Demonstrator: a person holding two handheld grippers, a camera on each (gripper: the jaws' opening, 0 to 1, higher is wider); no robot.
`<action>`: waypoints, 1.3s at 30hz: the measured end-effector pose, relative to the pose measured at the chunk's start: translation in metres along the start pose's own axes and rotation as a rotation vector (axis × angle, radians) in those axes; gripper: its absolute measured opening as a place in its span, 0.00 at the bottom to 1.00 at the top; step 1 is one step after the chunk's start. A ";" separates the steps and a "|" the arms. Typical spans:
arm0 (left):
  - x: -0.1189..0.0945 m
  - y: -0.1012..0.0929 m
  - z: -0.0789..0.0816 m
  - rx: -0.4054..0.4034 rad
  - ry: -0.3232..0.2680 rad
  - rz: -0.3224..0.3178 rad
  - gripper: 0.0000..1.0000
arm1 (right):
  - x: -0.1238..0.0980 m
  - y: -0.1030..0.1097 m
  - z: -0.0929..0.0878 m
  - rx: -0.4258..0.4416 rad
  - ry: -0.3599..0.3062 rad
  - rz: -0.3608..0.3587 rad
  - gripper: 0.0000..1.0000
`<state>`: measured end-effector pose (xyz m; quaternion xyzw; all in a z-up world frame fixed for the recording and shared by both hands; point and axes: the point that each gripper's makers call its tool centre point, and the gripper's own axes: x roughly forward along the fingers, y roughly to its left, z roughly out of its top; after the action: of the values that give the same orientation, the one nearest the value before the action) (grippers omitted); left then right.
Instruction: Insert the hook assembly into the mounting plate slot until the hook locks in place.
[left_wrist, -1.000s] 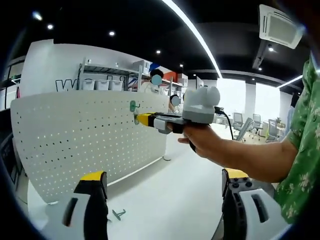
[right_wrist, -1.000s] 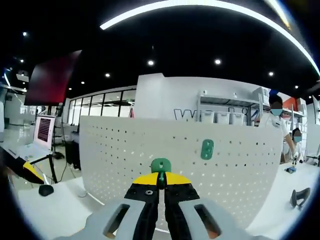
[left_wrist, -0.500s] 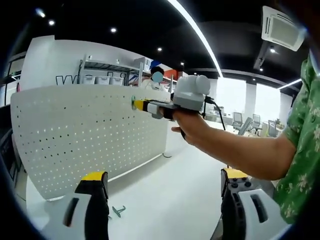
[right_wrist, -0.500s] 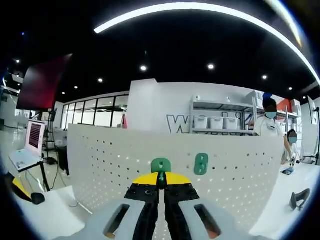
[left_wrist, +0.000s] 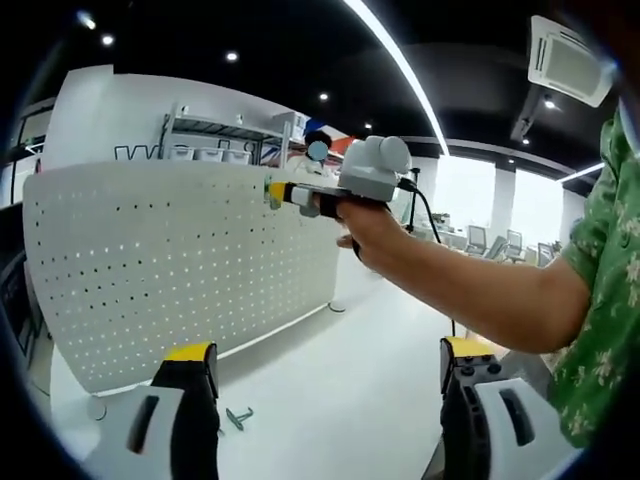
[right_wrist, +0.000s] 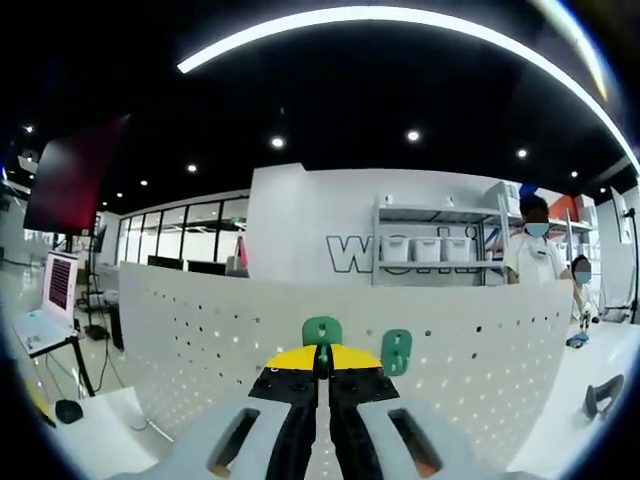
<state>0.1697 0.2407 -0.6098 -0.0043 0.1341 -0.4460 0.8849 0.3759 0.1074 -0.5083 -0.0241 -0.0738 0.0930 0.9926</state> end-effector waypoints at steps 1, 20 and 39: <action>0.000 0.000 0.000 -0.001 0.001 0.000 0.94 | 0.001 0.000 0.000 0.001 0.000 0.000 0.01; 0.006 0.004 -0.008 -0.020 0.015 -0.009 0.93 | 0.021 -0.004 0.005 0.014 -0.014 -0.010 0.01; 0.008 0.007 -0.013 -0.031 0.026 -0.012 0.93 | 0.030 -0.007 -0.009 0.030 0.013 -0.023 0.01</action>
<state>0.1766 0.2395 -0.6247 -0.0128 0.1526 -0.4491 0.8803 0.4080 0.1063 -0.5125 -0.0089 -0.0661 0.0824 0.9944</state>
